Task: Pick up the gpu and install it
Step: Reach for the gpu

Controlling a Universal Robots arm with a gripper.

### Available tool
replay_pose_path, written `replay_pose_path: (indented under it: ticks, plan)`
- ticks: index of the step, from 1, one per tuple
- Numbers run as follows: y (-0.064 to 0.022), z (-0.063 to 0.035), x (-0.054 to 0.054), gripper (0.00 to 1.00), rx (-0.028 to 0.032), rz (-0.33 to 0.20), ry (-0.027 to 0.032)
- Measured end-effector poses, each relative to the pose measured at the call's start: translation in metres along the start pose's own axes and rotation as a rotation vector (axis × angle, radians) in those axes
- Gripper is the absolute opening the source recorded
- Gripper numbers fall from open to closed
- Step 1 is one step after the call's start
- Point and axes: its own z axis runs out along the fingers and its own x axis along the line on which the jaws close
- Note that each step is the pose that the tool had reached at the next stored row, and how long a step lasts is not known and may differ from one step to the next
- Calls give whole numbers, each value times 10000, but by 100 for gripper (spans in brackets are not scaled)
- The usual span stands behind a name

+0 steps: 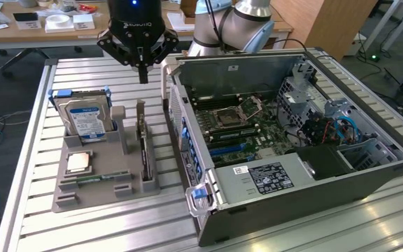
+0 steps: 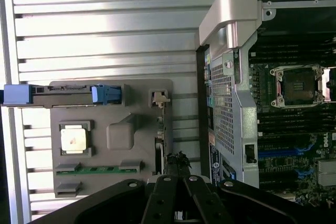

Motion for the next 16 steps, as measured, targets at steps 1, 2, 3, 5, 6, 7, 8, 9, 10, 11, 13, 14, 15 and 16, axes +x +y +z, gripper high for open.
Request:
replay_pose_path:
  ticks: [1,2,3,5,6,7,8,9,10,11,13,14,15,16]
  plan:
    - [0,0,0,11,0,0,0]
    - [0,0,0,11,0,0,0]
    - [0,0,0,11,0,0,0]
    - [0,0,5,11,0,1,-1]
    - [-1,0,13,11,0,4,-1]
    - [-2,-1,23,11,0,2,0]
    - [-3,-1,35,11,1,1,0]
    - [-3,-1,47,11,1,1,0]
    - [-4,-2,57,11,0,1,0]
    - [-5,-2,68,11,0,0,-1]
    - [-6,-2,84,11,0,1,0]
    - [-7,-2,91,11,0,0,0]
    - [-8,-2,108,11,0,0,-1]
    - [-10,-3,132,11,0,0,0]
